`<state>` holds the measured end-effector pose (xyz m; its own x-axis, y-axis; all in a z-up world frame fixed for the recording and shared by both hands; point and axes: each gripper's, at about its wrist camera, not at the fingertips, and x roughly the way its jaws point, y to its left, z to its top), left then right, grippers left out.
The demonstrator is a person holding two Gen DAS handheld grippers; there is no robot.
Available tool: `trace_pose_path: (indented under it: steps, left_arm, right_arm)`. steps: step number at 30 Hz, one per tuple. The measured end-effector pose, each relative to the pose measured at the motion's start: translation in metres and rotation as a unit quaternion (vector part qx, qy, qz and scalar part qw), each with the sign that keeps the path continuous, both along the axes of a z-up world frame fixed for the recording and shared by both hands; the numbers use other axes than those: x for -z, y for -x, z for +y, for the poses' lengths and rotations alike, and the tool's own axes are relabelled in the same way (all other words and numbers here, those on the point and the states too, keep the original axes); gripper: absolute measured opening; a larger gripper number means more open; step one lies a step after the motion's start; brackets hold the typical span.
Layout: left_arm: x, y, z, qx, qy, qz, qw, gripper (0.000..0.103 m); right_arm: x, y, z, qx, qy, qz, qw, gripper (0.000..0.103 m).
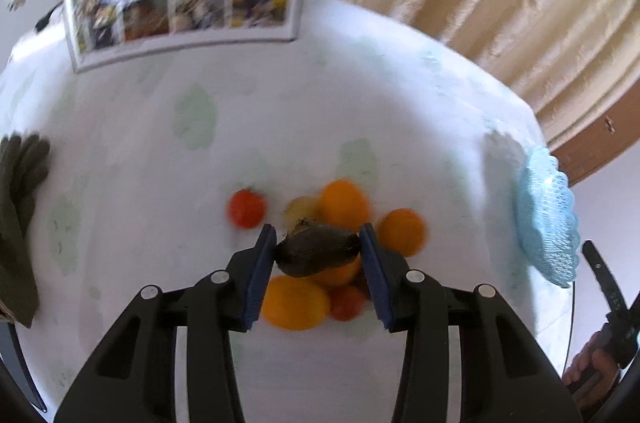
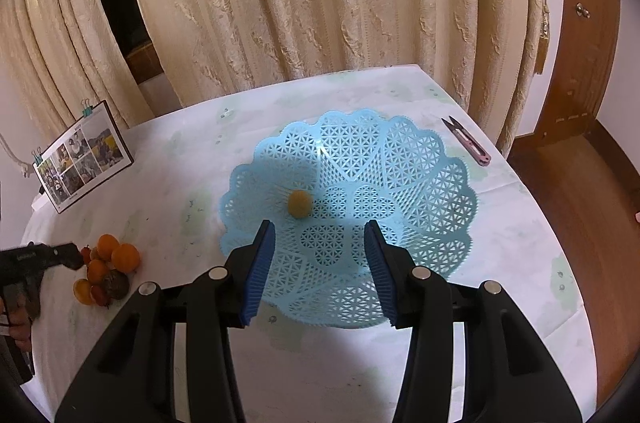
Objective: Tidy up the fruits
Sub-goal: 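Carry the dark brown fruit into the blue basket and open the left tool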
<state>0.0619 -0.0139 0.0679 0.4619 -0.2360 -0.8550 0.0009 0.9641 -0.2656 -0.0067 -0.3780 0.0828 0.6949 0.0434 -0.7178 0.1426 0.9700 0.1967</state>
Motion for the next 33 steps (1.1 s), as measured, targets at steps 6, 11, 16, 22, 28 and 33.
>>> trace_pose_path:
  steps: [6,11,16,22,28,33]
  left_arm:
    - [-0.021,-0.006,-0.064,0.056,0.02,-0.02,0.998,0.043]
    - [-0.026,-0.009,-0.139,0.127,0.041,-0.022,0.9908,0.043]
    - [-0.027,-0.011,-0.204,0.186,0.052,-0.024,0.9809,0.043]
    - [-0.022,-0.013,-0.249,0.219,0.045,-0.021,0.9745,0.044]
    - [-0.026,-0.016,-0.245,0.21,0.053,-0.028,0.9758,0.073]
    - [-0.025,-0.021,-0.218,0.176,0.045,-0.025,0.9831,0.073]
  right_arm:
    - [0.0,0.014,-0.021,0.012,-0.004,0.001,1.0,0.047]
    - [0.004,0.03,-0.042,0.027,-0.004,0.008,1.0,0.048]
    - [0.009,0.045,-0.058,0.035,-0.005,0.017,0.999,0.048]
    - [0.014,0.051,-0.069,0.041,-0.012,0.023,0.999,0.048]
    - [0.015,0.048,-0.069,0.039,-0.015,0.021,0.999,0.06]
    - [0.016,0.04,-0.057,0.024,-0.017,0.018,0.999,0.06]
